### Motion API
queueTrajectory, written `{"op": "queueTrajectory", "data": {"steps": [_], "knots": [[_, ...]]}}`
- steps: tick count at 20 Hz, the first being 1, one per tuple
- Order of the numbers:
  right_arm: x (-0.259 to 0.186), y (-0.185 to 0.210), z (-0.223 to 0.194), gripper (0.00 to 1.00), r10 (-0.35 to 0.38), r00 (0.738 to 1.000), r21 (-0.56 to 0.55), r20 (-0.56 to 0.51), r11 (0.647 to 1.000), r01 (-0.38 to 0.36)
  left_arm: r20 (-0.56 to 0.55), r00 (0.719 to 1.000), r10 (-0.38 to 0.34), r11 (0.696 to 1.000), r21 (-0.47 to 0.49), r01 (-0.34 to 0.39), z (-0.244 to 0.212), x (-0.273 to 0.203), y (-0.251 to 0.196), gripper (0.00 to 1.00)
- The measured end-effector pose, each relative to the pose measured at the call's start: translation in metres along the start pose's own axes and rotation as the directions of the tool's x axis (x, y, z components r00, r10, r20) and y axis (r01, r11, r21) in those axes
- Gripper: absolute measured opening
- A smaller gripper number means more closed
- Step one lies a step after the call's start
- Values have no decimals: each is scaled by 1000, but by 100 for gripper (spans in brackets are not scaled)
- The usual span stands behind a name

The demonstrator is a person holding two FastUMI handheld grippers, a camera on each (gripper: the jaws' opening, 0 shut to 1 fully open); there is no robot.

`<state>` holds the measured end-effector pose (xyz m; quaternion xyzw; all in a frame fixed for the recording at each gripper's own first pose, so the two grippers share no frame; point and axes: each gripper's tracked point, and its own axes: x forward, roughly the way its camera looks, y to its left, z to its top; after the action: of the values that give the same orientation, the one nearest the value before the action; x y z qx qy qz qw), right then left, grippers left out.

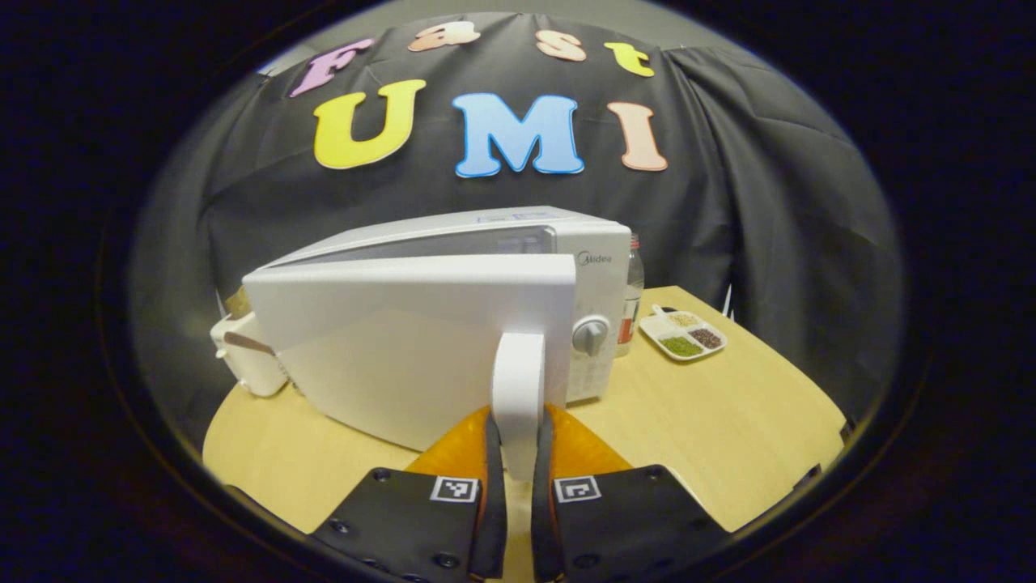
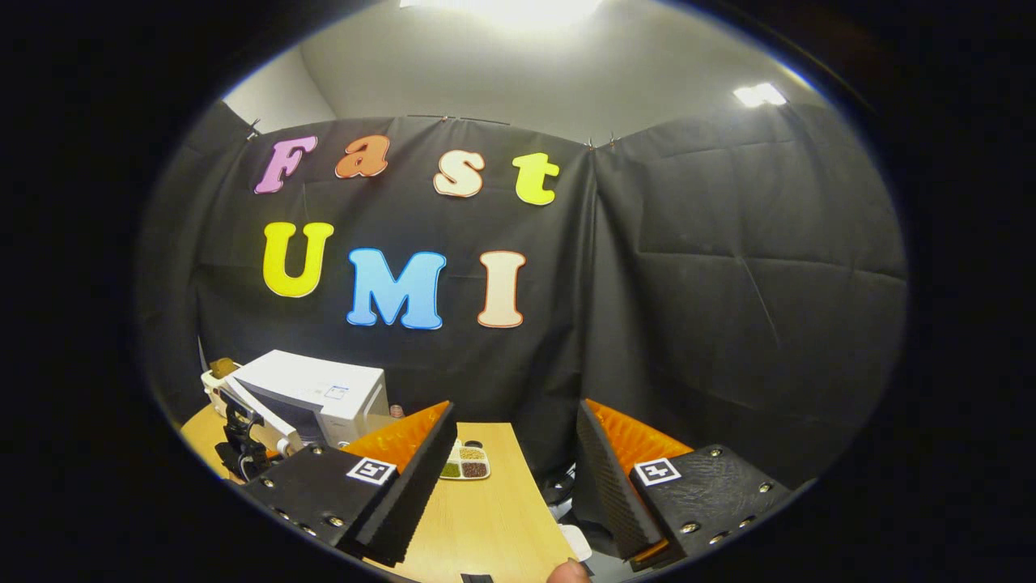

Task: Open the microwave oven with the left hand, put the food in, and close the microwave oven.

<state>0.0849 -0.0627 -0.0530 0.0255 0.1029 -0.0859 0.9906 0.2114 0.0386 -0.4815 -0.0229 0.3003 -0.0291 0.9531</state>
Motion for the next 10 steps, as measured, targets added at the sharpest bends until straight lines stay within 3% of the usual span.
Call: {"op": "queueTrajectory", "data": {"steps": [3, 10], "knots": [[-17, 0, -10, 92, 57, 998, 48, -9, 997, -57, -19, 996, 92, 996, -10, -92, -21, -42, 27, 20], [-51, 9, -20, 92, 166, 986, 37, 19, 985, -166, -68, 960, 272, 959, -61, -276, -64, -116, 105, 19]]}}
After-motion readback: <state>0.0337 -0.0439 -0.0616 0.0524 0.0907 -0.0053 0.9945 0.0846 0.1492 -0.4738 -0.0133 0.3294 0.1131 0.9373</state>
